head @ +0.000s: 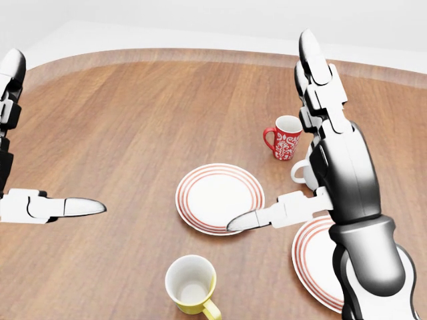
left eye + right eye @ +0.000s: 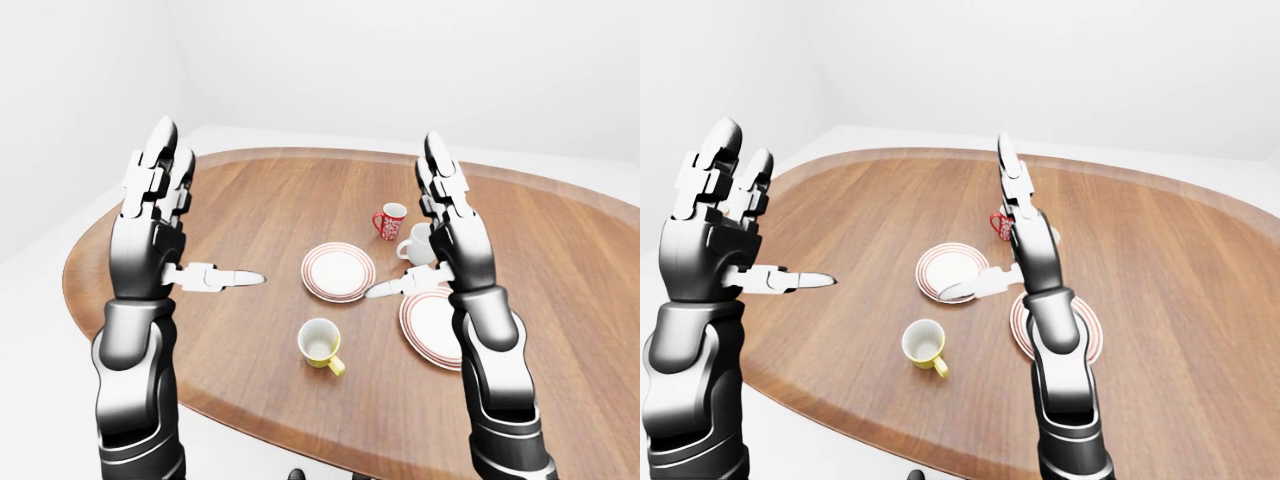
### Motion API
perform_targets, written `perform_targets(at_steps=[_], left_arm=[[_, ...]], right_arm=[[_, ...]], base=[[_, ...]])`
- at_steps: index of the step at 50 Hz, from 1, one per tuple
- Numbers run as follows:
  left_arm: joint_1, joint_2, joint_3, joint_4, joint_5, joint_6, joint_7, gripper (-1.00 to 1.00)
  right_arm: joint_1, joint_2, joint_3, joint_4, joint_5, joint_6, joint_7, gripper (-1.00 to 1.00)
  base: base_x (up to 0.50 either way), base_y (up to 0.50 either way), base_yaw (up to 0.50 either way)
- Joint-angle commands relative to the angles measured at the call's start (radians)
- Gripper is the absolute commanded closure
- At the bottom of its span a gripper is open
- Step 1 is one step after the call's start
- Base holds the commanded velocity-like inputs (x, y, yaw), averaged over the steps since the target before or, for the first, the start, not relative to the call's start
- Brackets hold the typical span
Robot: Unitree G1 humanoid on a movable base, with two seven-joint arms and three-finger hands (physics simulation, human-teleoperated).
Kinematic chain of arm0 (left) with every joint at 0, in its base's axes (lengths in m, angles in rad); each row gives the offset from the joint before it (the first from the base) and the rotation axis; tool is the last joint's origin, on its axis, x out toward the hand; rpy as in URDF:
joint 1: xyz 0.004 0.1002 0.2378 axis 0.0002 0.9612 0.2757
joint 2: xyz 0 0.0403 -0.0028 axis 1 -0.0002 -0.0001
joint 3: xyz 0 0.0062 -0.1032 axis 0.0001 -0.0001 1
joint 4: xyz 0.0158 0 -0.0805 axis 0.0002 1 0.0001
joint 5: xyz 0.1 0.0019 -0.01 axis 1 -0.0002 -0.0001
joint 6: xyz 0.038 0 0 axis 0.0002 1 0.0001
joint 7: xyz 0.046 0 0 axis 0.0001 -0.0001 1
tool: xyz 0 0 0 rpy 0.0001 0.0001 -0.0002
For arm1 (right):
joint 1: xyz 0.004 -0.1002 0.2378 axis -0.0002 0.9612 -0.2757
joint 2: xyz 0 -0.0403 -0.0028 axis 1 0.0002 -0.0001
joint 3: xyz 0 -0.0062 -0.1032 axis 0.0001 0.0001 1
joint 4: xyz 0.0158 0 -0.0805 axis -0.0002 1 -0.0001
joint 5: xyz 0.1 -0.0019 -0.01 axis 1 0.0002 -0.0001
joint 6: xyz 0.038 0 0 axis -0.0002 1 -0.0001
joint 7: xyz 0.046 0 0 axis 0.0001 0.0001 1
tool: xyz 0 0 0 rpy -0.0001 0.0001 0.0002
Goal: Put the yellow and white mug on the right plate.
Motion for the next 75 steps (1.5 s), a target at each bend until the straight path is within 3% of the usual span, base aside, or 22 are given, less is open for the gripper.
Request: perform_targets(at_steps=[1,12,25,49,75], left_arm=[[-0.04,0.053,0.059,0.057,-0.033,0.0,-0.004,-0.89],[-0.051,0.083,0.078,0.094,-0.049,0.0,0.004,-0.88],[-0.062,0.102,0.094,0.132,-0.056,0.0,0.008,-0.88],[-0.054,0.098,0.083,0.163,-0.039,0.0,0.004,-0.88],[-0.052,0.099,0.086,0.147,-0.044,0.0,0.002,-0.89]], right_arm=[[-0.022,0.006,0.022,0.018,-0.097,0.0,0.056,-1.0],[-0.038,0.008,0.04,0.039,-0.184,0.0,0.097,-1.0],[-0.094,-0.001,0.068,0.065,-0.387,0.0,0.204,-1.0],[-0.08,0.056,0.117,0.079,-0.712,0.0,0.325,-1.0],[-0.146,0.092,0.119,0.252,-0.636,0.0,0.26,-1.0]], base=[[0.0,0.0,0.0],[0.0,0.0,0.0],[0.0,0.0,0.0],[0.0,0.0,0.0],[0.0,0.0,0.0]])
